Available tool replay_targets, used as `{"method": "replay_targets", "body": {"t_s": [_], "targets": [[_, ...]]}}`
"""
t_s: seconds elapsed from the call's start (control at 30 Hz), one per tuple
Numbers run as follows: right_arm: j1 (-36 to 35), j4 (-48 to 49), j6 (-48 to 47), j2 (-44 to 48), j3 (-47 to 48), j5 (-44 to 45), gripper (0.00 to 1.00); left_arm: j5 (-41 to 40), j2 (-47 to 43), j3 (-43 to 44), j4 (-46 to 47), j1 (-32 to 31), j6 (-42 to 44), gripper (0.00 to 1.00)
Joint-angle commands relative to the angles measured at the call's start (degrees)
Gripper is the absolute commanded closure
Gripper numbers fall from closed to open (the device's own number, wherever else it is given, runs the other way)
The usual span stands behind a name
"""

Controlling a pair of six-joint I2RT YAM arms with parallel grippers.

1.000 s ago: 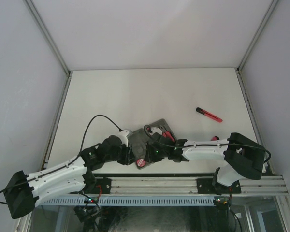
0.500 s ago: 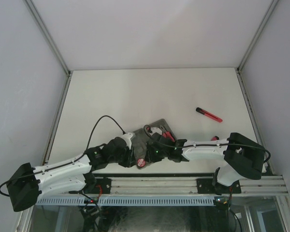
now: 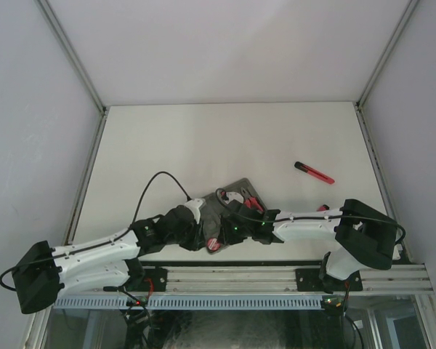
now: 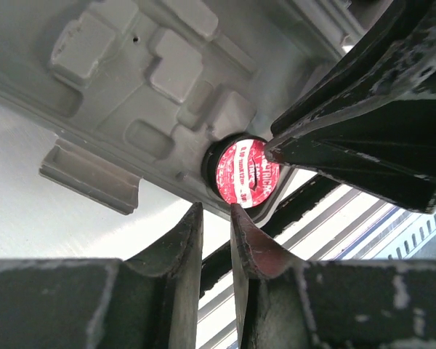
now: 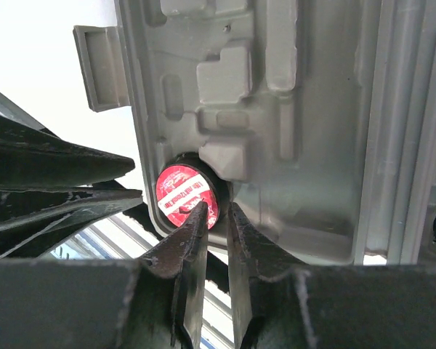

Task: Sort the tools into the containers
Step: Adjust the engineering item in the storage box.

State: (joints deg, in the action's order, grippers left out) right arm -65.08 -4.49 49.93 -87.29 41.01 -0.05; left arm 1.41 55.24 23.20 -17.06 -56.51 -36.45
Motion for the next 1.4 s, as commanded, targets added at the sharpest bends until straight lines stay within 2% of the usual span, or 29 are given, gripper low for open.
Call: {"method": "replay_targets", "body": {"t_s": [0.0, 0.3, 1.07, 1.37], "targets": [[-0.3, 1.8, -0.1, 1.6, 0.6, 1.3, 0.85, -2.9, -2.6, 5.2, -1.2, -0.3, 0.6, 0.75], [0.7, 4.7, 0.9, 1.8, -1.7, -0.1, 0.86, -2.4, 1.3, 7.1, -0.2, -0.3, 1.4, 0.76], [1.0, 4.9, 1.2, 1.3, -2.3, -0.3, 0.89, -0.6, 9.2, 8.0, 2.0, -1.3, 3.0, 0.76], [1.0, 5.5, 1.3, 0.8, -2.4, -0.9, 0.92, -0.4, 10.2, 7.9, 2.4, -1.6, 2.9, 0.82]]}}
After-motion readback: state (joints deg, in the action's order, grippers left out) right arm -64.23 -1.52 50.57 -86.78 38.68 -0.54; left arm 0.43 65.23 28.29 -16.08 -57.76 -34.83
